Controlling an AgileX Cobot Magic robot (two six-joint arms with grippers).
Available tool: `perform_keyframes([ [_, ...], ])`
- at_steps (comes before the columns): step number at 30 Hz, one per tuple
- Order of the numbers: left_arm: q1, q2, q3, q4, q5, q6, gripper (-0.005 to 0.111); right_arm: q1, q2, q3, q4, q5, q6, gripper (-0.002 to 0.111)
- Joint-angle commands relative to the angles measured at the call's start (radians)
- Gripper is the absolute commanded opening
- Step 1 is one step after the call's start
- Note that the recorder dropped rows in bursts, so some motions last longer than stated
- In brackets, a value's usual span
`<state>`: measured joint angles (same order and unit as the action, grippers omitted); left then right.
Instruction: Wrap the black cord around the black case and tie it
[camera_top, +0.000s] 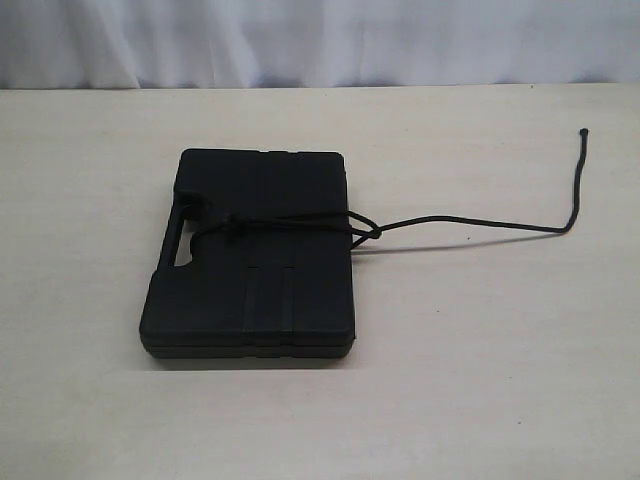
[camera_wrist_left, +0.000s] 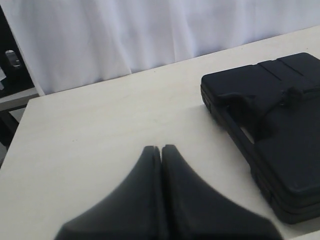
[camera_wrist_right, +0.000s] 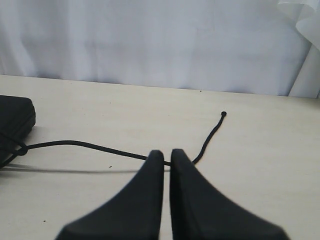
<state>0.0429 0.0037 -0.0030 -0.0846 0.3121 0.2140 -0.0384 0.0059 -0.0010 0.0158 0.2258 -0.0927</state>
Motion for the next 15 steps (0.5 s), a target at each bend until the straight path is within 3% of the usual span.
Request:
perform_keyframes([
  [1, 0.017, -0.004, 0.003, 0.002, -0.007, 0.001, 0.0, -0.006, -0.006, 0.001, 0.003, 0.005, -0.004, 0.004],
  [15, 0.015, -0.004, 0.003, -0.005, -0.007, 0.001, 0.0, -0.006, -0.006, 0.001, 0.003, 0.005, -0.004, 0.004],
])
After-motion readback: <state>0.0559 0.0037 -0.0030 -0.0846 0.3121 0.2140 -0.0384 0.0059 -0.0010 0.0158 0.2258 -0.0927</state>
